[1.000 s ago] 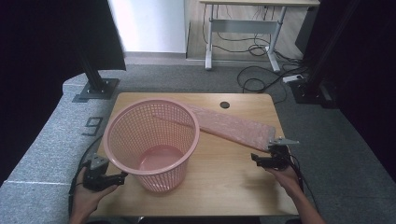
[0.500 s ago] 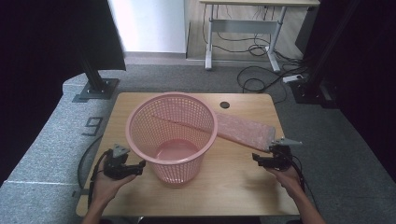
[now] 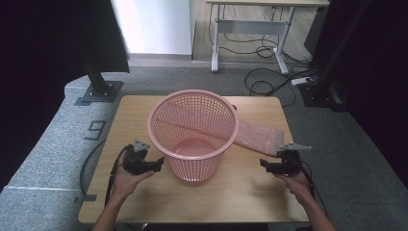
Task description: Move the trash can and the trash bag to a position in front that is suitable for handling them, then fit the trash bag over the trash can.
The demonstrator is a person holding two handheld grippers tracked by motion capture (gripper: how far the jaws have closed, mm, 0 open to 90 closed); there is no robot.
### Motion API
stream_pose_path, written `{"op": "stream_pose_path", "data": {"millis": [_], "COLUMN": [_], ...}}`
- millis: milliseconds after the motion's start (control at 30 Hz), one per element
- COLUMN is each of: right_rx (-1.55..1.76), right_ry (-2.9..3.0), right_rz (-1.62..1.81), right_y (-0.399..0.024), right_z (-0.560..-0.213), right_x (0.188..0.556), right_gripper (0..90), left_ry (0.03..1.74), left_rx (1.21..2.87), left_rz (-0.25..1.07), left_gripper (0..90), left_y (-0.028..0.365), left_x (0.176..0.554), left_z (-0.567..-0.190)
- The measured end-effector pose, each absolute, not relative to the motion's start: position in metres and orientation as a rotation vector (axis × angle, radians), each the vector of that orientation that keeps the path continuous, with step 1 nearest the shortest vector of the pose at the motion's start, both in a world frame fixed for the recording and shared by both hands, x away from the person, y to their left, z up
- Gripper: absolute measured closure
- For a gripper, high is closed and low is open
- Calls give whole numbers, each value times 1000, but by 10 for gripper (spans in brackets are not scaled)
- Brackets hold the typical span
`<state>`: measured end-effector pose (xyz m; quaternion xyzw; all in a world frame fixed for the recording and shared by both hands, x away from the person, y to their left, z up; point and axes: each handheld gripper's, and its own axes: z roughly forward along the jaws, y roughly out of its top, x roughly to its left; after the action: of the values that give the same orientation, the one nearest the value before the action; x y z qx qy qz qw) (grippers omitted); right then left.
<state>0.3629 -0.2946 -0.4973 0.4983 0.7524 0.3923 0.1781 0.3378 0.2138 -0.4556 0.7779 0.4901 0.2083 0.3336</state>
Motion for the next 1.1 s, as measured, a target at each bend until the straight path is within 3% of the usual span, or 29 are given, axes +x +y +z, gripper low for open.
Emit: {"op": "stream_pose_path", "data": {"millis": [567, 1100], "right_rx": [1403, 1338], "right_ry": [2138, 2266], "right_rz": [1083, 922], "right_y": [-287, -233], "right_z": [-501, -524], "right_x": [375, 449], "right_gripper": [119, 115], "left_ry": [1258, 1261], "left_rx": [2010, 2006], "left_rz": [532, 510], "left_gripper": [168, 167], "left_y": [253, 254], "left_x": [323, 325], "left_z": [-462, -463]}}
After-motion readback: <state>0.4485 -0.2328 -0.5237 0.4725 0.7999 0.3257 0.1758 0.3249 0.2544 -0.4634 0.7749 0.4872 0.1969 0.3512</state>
